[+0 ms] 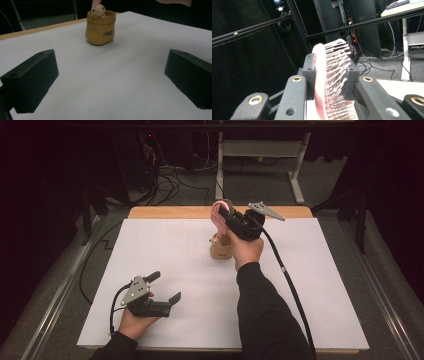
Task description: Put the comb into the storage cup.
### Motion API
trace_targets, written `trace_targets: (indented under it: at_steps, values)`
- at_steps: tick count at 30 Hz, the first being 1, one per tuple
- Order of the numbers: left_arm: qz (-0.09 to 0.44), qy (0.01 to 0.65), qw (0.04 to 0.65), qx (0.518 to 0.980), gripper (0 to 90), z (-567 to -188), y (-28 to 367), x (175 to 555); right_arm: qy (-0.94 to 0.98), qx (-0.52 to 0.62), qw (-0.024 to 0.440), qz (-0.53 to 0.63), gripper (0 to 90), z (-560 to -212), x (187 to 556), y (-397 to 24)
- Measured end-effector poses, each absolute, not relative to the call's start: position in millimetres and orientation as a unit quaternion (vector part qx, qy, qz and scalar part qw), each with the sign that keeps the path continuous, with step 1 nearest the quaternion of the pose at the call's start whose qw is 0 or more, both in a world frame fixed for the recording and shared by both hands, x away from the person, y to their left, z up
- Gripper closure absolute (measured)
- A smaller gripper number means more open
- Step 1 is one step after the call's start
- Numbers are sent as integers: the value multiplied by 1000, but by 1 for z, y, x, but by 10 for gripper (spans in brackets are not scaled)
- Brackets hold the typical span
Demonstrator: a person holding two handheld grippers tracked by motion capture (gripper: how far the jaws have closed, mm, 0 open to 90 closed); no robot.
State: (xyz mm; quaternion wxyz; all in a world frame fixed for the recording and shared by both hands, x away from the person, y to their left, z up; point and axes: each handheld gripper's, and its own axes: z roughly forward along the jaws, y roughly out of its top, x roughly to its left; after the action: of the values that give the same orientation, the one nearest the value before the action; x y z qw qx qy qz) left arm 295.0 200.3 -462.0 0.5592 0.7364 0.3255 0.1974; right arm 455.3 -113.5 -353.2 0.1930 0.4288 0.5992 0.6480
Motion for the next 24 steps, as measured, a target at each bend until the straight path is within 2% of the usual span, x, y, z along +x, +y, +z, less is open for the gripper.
trace_targets:
  at_steps: [14, 24]
  values:
    - [197, 326, 557, 738, 0, -463, 200, 295, 604, 426, 194, 645, 707, -356, 455, -110]
    - [198, 325, 556, 738, 0, -463, 199, 295, 617, 420, 216, 630, 691, -355, 453, -109]
